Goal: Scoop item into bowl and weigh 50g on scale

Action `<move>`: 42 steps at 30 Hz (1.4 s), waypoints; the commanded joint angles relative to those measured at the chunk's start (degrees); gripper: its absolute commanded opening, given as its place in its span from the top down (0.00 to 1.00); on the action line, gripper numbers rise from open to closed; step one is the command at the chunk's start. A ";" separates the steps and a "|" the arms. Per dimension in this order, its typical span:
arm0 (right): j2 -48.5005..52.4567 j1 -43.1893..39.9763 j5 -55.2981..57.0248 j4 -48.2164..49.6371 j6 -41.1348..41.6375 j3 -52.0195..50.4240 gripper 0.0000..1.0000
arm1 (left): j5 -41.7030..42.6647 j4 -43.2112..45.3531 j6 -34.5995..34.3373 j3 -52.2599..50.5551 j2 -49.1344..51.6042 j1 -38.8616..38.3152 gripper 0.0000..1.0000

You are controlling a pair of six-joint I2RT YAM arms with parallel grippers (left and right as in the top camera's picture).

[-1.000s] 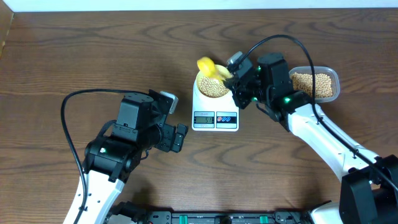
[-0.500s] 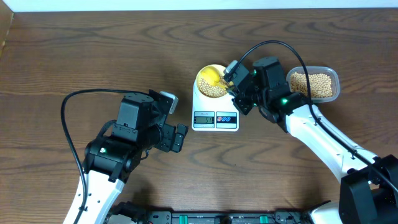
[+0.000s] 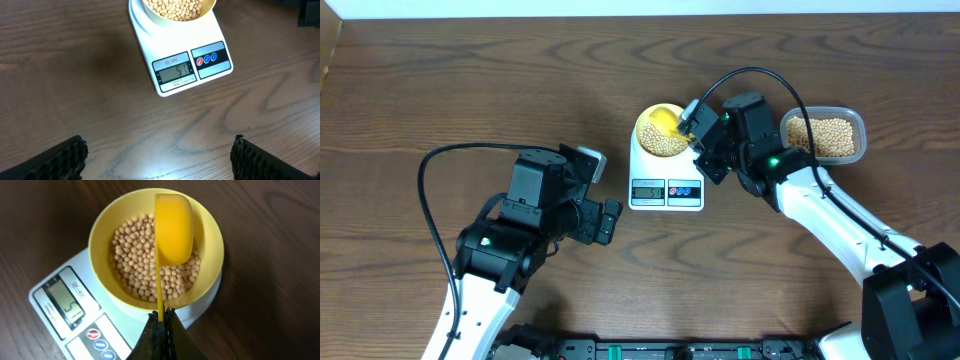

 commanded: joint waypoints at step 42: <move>1.64 0.55 -5.18 -2.56 -2.34 0.46 0.99 | -0.59 0.09 0.11 0.00 -0.04 -0.13 0.06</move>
